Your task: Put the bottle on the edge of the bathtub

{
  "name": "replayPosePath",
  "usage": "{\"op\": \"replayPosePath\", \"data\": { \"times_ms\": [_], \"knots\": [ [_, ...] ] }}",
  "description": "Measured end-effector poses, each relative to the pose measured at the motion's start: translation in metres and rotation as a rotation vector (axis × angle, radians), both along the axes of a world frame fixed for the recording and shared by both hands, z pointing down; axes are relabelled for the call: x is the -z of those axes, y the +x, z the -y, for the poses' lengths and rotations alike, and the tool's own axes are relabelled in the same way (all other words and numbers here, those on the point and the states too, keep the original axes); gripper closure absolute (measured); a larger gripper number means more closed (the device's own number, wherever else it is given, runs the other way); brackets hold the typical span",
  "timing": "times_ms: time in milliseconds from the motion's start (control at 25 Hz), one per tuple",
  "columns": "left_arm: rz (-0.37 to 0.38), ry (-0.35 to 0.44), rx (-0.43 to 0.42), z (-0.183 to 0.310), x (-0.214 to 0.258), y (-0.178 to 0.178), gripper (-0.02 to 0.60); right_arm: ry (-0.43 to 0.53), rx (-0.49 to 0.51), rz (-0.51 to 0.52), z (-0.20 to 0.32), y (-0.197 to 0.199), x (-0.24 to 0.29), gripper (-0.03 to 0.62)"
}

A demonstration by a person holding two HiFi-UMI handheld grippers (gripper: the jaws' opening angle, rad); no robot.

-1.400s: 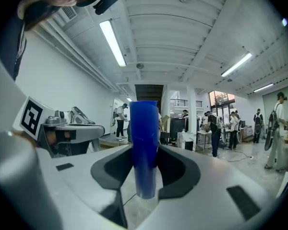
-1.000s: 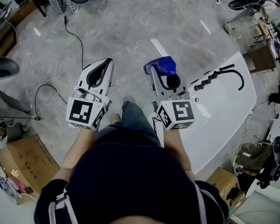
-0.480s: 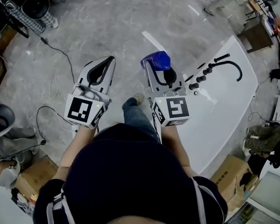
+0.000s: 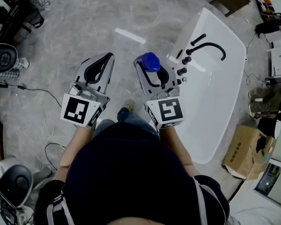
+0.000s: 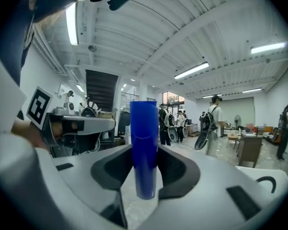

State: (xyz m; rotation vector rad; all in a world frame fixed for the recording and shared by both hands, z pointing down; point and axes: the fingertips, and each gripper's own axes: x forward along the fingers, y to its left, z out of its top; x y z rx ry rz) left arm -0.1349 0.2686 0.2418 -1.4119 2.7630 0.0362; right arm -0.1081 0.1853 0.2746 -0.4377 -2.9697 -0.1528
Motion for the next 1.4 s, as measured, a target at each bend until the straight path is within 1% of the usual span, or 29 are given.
{"op": "replayPosePath", "data": {
  "times_ms": [160, 280, 480, 680, 800, 920, 1160, 1400],
  "knots": [
    [-0.009, 0.000, -0.118, 0.049, -0.005, -0.021, 0.558, 0.004, -0.119, -0.003, 0.046, -0.009, -0.005, 0.428],
    [-0.027, -0.010, -0.225, 0.091, -0.012, -0.023, 0.558, 0.010, -0.230, 0.000, 0.087, 0.002, -0.009, 0.427],
    [-0.056, -0.043, -0.453, 0.176, -0.024, -0.010, 0.558, -0.044, -0.499, -0.076, 0.160, 0.042, -0.026, 0.427],
    [-0.082, -0.063, -0.663, 0.258, -0.032, -0.002, 0.558, -0.057, -0.700, -0.120, 0.225, 0.067, -0.042, 0.427],
    [-0.083, -0.095, -0.832, 0.304, -0.035, 0.011, 0.558, -0.081, -0.855, -0.141, 0.254, 0.088, -0.052, 0.427],
    [-0.086, -0.134, -0.970, 0.340, -0.040, 0.021, 0.558, -0.099, -0.977, -0.160, 0.277, 0.102, -0.062, 0.427],
    [-0.109, -0.185, -1.189, 0.393, -0.059, 0.033, 0.558, -0.125, -1.177, -0.198, 0.308, 0.119, -0.086, 0.427],
    [-0.146, -0.247, -1.428, 0.412, -0.089, 0.058, 0.558, -0.160, -1.377, -0.246, 0.302, 0.135, -0.109, 0.428]
  ]
}}
